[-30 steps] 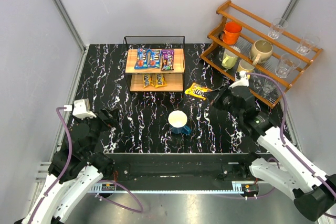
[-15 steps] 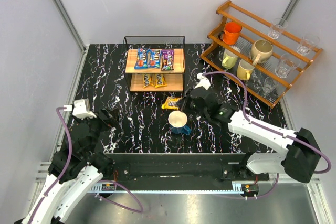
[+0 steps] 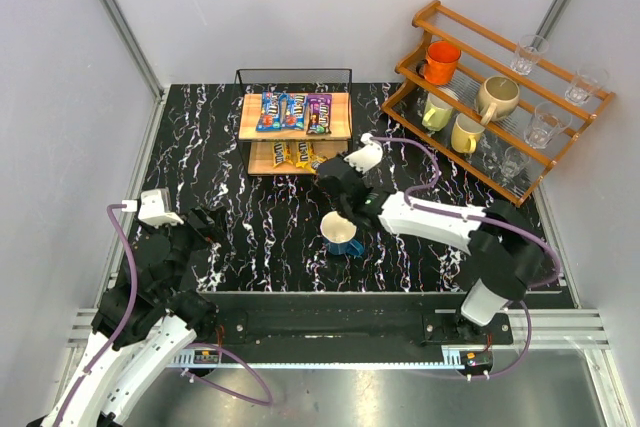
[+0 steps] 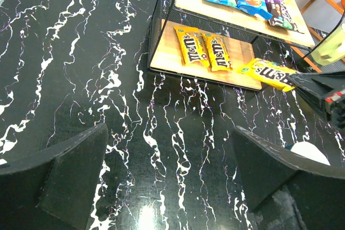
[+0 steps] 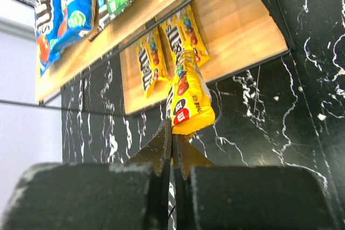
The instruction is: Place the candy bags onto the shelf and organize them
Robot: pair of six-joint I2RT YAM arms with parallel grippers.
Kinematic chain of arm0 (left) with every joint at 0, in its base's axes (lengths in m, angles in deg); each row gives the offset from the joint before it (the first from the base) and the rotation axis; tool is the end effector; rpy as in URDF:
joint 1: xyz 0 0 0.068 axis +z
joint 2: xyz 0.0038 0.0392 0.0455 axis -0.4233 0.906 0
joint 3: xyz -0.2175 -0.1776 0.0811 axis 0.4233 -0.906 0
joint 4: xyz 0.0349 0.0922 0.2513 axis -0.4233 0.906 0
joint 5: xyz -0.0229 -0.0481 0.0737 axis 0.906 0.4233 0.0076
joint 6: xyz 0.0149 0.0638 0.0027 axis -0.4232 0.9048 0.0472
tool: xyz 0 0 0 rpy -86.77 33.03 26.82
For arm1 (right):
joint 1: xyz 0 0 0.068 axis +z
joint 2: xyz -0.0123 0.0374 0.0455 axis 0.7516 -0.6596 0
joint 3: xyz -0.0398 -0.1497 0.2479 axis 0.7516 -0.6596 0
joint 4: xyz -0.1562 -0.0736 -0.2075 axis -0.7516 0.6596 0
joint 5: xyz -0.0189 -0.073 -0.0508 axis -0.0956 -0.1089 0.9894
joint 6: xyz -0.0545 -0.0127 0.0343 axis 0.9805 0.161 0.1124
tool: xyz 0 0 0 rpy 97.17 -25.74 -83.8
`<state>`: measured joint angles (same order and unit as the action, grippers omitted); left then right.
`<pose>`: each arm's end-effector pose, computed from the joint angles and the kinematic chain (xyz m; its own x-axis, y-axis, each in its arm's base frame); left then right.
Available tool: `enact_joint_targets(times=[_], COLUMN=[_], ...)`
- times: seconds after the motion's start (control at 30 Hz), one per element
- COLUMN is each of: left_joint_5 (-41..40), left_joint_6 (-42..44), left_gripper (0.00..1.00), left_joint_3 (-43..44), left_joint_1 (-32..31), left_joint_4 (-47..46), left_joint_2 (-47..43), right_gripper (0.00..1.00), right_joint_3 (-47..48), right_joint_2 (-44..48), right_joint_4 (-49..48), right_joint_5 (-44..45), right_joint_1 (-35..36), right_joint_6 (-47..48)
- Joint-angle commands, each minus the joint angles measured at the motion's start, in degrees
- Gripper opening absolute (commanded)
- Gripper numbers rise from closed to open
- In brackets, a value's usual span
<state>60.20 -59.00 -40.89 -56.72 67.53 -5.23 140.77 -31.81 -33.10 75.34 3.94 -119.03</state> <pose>0.0654 -0.0128 0.3060 -0.2081 -0.3218 -0.9236 0.0000 0.9443 -0.3290 0.2553 0.2844 0.2578 -0.4351 0.5841 -0.6852 0.0964 0.7868 0.6096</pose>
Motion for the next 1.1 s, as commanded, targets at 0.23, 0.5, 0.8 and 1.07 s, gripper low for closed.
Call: enact_joint_targets(times=[0.23, 0.5, 0.8, 1.07], left_joint_5=[0.4, 1.2, 1.3, 1.0], left_joint_6=[0.1, 0.4, 0.6, 0.6], left_gripper=[0.99, 0.99, 0.99, 0.99], left_joint_3=[0.8, 0.8, 0.8, 0.8], left_joint_1=[-0.3, -0.4, -0.8, -1.7], left_joint_4=[-1.3, -1.5, -1.6, -1.6], left_joint_2=[-0.5, -0.5, -0.5, -0.8], right_gripper=[0.00, 0.00, 0.00, 0.00], right_joint_3=[13.4, 17.1, 21.3, 23.6], right_joint_2=[-12.8, -16.9, -21.2, -24.4], right_joint_4=[-7.5, -2.6, 4.6, 9.2], right_joint_5=[26.3, 33.3, 36.5, 38.1], right_joint_1=[3.4, 3.5, 3.5, 3.0], right_joint_6=[-6.4, -12.2, -18.5, -23.2])
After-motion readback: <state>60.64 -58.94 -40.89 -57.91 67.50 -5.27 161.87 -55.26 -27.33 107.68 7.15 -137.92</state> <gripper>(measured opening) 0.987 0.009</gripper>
